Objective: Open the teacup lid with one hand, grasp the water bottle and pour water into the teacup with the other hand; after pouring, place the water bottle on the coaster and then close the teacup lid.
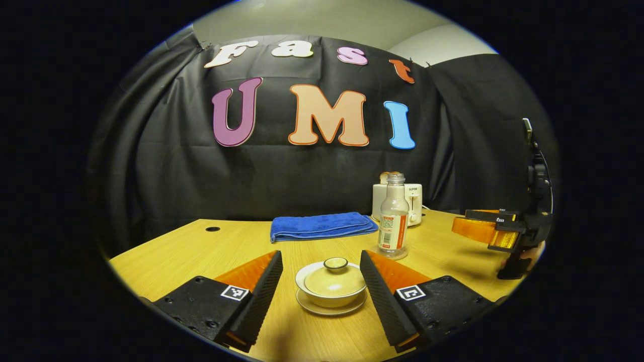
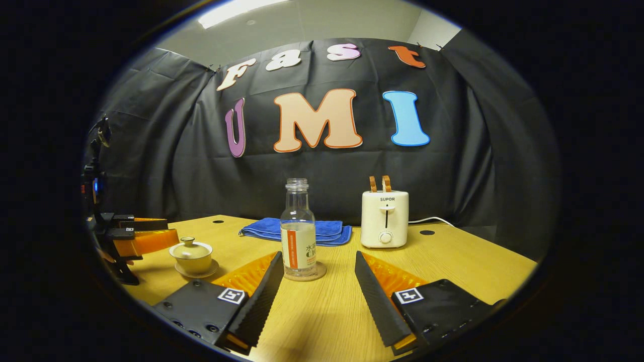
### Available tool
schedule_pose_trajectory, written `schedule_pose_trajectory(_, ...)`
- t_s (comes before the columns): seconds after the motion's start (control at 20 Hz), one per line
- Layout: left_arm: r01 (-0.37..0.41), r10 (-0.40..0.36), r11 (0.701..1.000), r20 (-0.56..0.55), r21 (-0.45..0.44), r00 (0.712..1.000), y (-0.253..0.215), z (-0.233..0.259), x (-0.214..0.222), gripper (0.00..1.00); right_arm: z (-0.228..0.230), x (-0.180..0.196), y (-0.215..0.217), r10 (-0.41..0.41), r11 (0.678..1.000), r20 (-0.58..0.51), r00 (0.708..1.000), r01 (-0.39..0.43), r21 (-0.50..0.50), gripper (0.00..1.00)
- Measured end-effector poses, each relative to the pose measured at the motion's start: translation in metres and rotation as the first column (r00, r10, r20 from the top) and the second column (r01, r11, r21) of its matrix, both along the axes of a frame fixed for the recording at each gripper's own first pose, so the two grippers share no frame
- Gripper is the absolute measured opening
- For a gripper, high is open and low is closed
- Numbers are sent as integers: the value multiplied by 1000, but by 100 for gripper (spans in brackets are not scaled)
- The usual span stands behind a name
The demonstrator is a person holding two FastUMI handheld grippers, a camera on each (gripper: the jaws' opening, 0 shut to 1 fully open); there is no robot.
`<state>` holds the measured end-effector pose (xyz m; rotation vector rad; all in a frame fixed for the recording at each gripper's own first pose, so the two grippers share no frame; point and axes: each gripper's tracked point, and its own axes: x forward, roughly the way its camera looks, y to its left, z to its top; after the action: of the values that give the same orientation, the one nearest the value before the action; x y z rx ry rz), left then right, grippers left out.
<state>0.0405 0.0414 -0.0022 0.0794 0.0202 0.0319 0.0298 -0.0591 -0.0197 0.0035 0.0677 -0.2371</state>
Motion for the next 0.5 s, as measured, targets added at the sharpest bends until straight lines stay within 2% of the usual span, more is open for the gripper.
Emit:
schedule_pose_trajectory(0.35, -84, 84, 996, 6, 3, 996, 17, 0, -14, 91, 0, -11, 1, -15, 1000, 1, 1000, 15, -1, 94)
schedule_pose_trajectory(0.5, -113, 113, 994, 7, 4, 994, 21, 1, -17, 91, 1, -15, 5, -10, 1000, 1, 1000, 10, -1, 89)
